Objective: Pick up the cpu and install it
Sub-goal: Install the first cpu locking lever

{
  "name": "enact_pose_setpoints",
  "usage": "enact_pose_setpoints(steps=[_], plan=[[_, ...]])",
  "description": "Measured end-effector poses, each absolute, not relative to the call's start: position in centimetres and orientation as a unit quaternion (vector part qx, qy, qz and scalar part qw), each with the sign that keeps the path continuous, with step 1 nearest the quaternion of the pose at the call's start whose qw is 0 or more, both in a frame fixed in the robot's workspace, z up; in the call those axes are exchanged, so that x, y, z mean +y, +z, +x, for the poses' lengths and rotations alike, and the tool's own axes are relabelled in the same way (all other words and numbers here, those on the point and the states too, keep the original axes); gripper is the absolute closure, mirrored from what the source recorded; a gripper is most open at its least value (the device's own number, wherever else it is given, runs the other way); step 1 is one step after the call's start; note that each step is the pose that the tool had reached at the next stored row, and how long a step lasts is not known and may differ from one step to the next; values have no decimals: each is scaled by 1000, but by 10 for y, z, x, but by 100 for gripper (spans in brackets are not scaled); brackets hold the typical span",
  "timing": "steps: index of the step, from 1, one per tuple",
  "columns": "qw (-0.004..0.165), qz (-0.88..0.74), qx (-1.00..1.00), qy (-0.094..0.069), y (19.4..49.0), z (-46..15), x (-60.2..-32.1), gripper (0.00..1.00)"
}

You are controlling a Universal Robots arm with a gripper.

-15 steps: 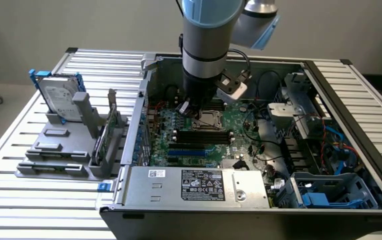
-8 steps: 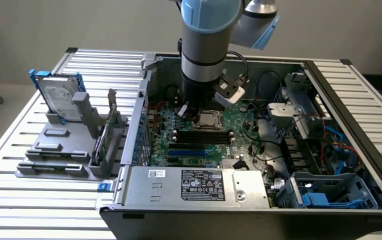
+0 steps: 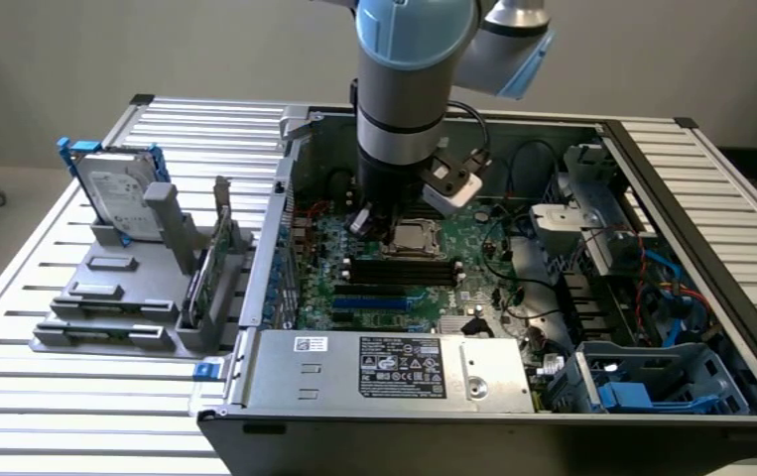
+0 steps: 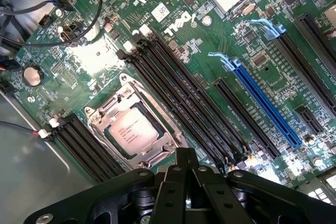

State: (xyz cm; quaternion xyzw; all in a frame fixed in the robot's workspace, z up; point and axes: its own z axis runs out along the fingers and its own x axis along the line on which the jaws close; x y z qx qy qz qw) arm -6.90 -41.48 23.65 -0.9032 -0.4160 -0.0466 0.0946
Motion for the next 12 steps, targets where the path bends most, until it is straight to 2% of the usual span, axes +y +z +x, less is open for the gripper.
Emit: enact_pose_setpoints(steps=[12], plan=[[91,-904,-416,-45,225,-74,-411,89]])
